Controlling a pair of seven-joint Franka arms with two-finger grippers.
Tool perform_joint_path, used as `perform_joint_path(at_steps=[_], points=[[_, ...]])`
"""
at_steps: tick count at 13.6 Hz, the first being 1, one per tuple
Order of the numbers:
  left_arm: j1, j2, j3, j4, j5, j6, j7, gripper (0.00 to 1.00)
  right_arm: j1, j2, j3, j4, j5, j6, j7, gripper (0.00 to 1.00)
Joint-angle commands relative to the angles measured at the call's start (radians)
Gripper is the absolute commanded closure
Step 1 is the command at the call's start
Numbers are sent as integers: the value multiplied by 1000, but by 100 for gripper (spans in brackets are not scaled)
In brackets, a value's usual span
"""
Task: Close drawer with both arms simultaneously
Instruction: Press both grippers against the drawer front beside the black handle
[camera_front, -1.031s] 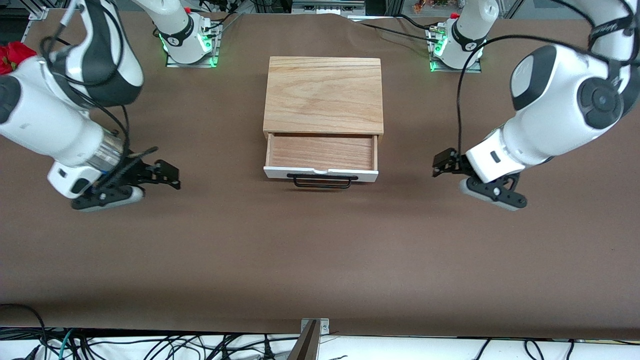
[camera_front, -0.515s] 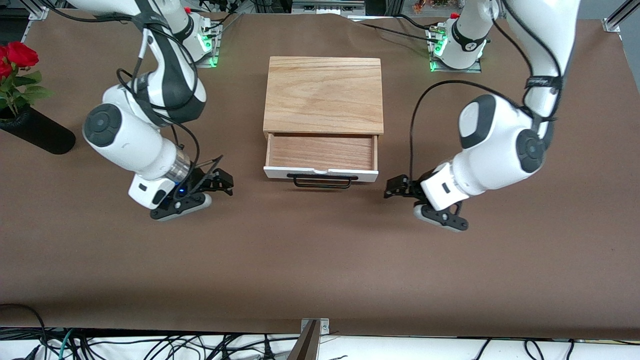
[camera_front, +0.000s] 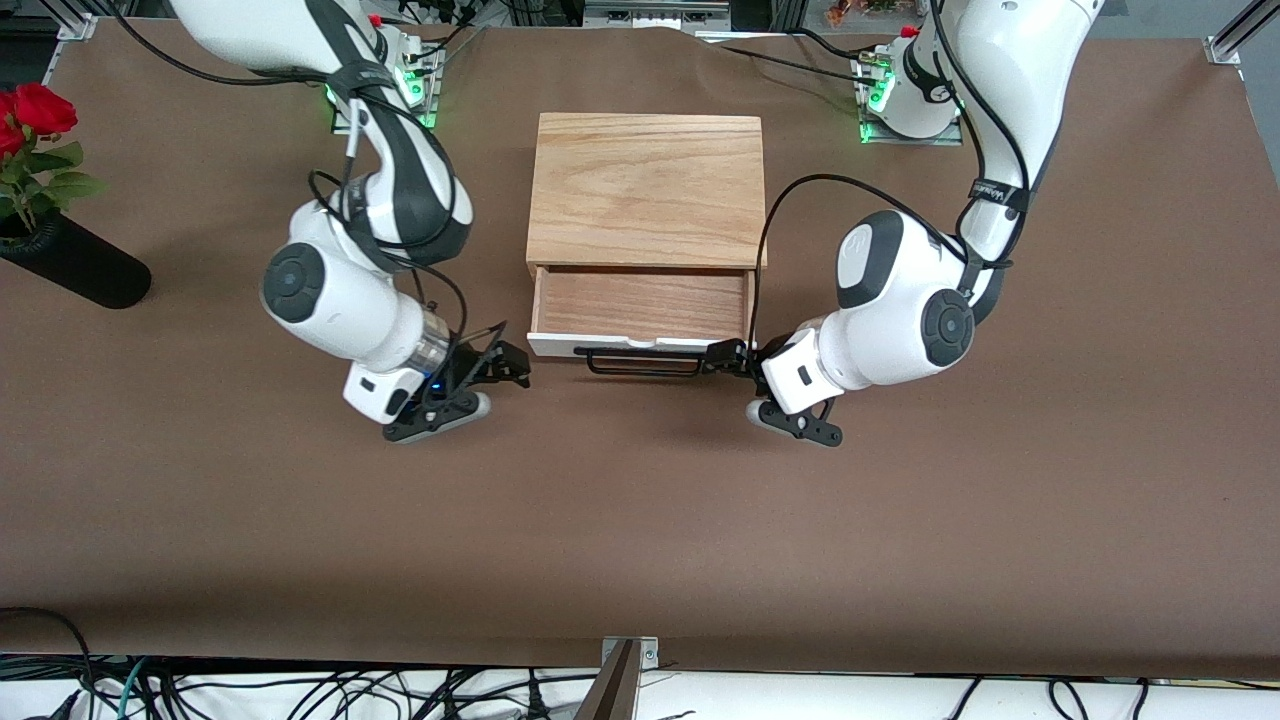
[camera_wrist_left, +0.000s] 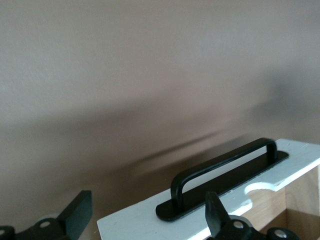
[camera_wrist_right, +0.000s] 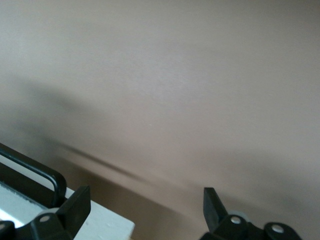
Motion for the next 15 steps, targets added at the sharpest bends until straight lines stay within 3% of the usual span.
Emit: perform_joint_path(at_steps=[1, 9, 15], points=[[-19, 6, 7, -18, -28, 4, -1, 0, 40, 38, -6, 19, 20, 50, 0, 0], [-33, 23, 4, -35, -58, 4, -1, 0, 70, 46, -6, 17, 20, 32, -5, 0], [-33, 28, 2, -35, -60, 0, 0, 0, 79, 40, -6, 17, 20, -63, -5, 0]])
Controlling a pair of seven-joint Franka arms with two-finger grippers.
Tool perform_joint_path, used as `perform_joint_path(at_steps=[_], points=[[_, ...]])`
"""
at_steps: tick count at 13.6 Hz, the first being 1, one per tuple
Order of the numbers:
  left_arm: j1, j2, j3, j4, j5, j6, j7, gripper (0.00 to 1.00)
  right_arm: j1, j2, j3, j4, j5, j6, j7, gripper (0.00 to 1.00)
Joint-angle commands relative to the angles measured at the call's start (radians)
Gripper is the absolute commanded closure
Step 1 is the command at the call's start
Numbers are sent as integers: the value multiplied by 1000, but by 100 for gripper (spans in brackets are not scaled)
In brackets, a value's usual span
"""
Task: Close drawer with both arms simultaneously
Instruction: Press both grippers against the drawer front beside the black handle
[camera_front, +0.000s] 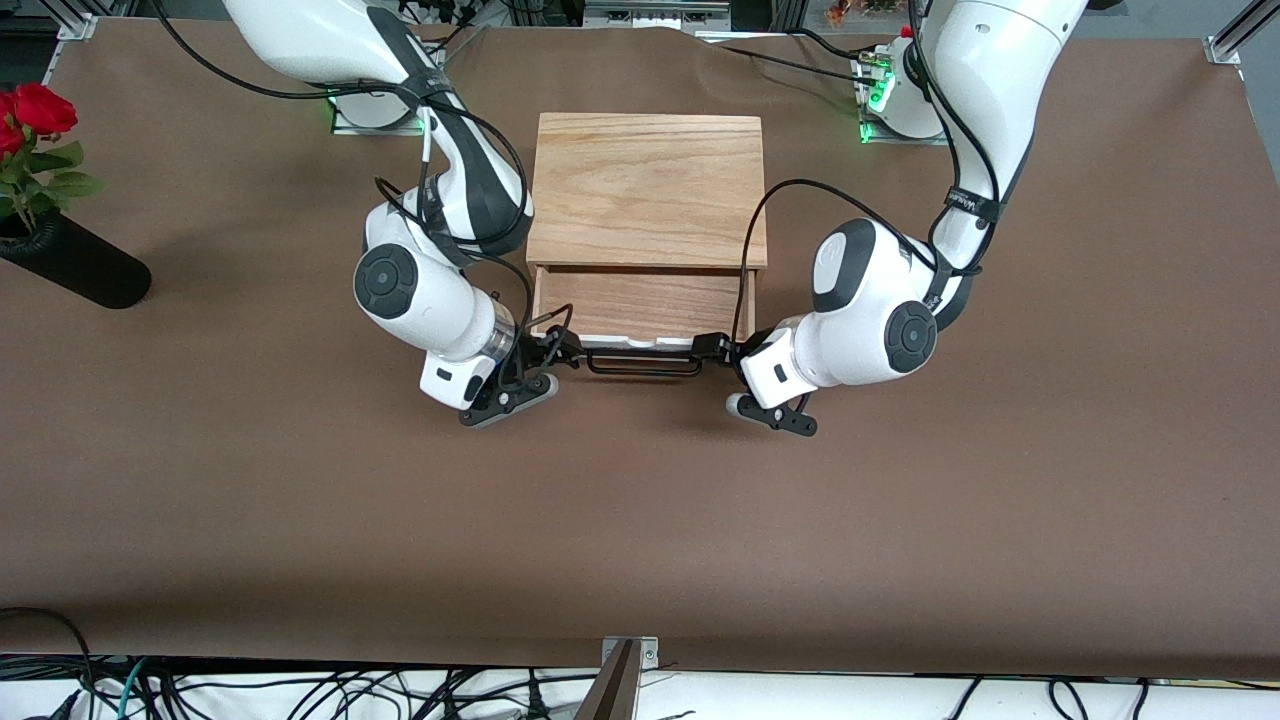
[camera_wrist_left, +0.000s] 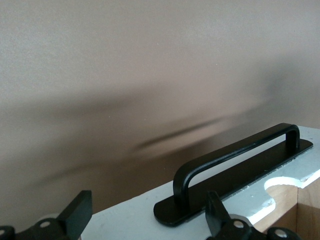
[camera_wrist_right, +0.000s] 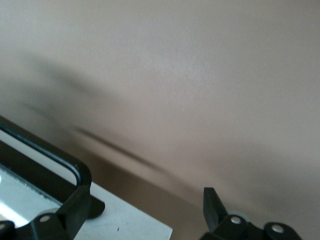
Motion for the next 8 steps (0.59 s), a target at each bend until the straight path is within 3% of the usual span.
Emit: perform_joint_path(at_steps=[1, 8], points=[[-10, -2, 2, -14, -33, -3, 4, 0, 7, 1, -6, 17, 17, -41, -6, 0], [-4, -4, 1, -15, -33, -20, 7, 0, 22, 1, -6, 17, 16, -86, -5, 0]])
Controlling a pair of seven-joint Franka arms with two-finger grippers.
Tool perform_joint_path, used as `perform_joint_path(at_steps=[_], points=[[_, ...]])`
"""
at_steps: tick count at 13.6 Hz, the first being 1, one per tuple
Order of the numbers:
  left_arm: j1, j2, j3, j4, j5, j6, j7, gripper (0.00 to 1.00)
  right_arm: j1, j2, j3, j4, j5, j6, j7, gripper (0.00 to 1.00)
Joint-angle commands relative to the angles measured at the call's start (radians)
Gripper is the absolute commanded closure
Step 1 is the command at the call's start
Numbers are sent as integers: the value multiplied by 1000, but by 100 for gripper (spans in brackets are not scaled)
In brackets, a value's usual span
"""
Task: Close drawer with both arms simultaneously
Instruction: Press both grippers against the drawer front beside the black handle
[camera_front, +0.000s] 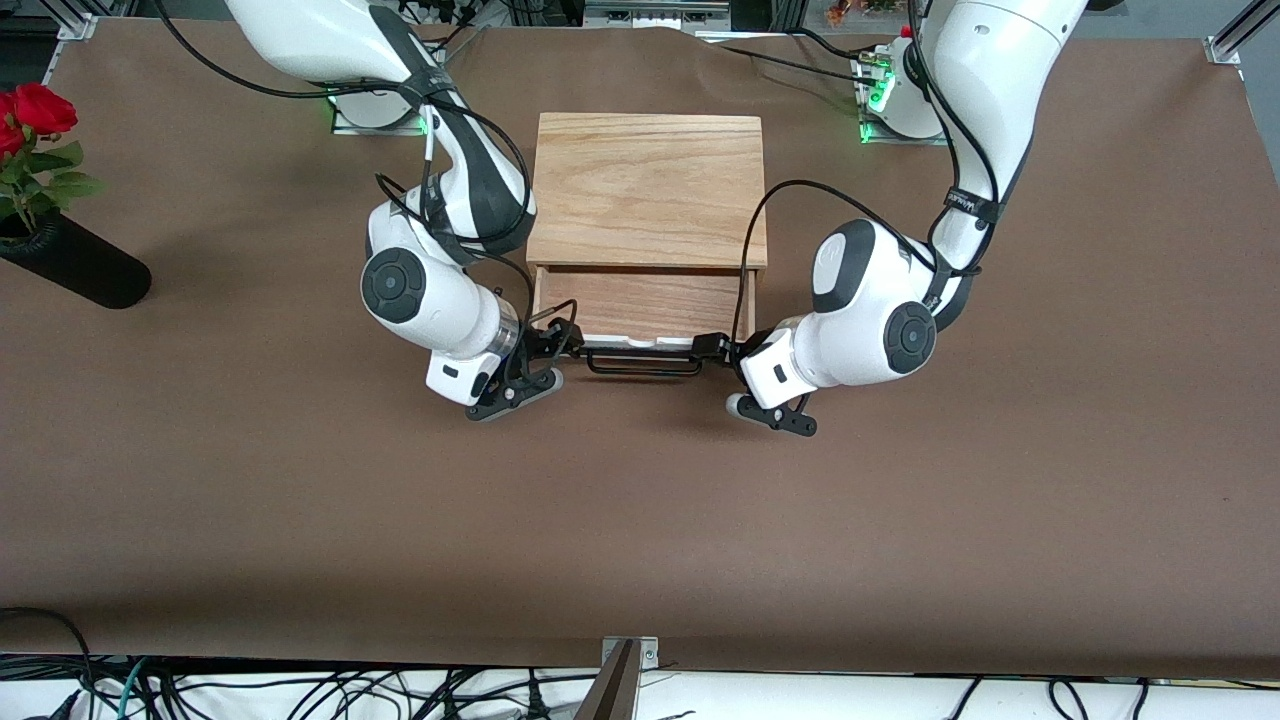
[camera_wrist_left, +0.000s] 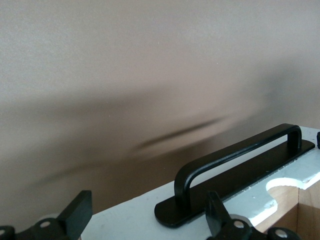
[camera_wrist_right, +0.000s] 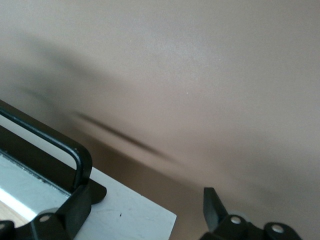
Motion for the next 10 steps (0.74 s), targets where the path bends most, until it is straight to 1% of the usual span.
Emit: perform_joint_path(at_steps=[1, 4, 10], points=[[-4, -6, 1, -15, -33, -20, 8, 0, 22, 3, -5, 16, 16, -45, -5, 0], [-4, -9, 1, -29, -33, -29, 6, 0, 26, 3, -7, 16, 14, -61, -6, 0], [-3, -7, 1, -41, -33, -130, 6, 0, 60, 6, -7, 14, 1, -103, -5, 0]])
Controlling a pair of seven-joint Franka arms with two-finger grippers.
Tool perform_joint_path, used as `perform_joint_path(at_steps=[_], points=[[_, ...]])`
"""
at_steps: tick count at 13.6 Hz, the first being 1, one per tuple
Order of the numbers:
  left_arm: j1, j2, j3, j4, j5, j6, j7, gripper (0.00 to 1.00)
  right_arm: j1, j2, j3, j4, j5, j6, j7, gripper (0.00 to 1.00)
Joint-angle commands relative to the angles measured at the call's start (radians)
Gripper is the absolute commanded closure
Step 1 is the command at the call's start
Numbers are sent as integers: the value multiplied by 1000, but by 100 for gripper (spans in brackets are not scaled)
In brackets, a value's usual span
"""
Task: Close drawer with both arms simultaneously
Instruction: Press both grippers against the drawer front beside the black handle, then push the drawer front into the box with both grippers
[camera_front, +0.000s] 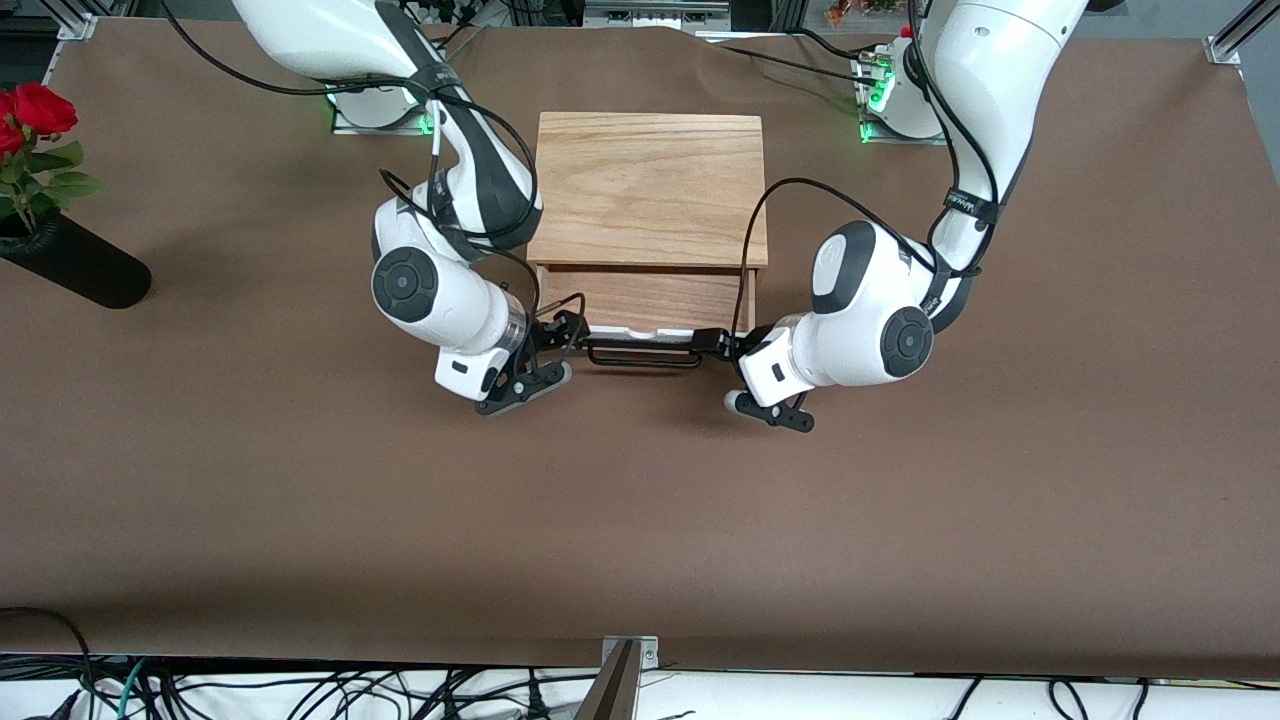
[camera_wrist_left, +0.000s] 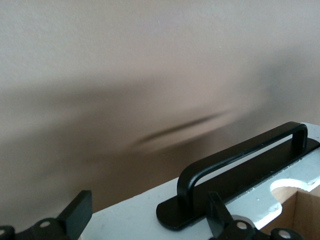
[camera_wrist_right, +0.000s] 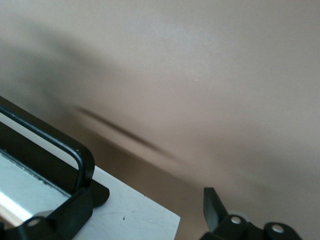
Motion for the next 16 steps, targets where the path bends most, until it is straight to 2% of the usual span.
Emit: perform_joint_path(at_steps=[1, 11, 16], points=[[-4, -9, 1, -39, -24, -78, 11, 0, 32, 4, 1, 5, 6, -49, -4, 0], [-12, -5, 1, -41, -24, -237, 11, 0, 63, 4, 1, 4, 6, -141, -3, 0], [-12, -8, 1, -39, -24, -266, 11, 0, 78, -4, 0, 7, 3, -213, -1, 0]])
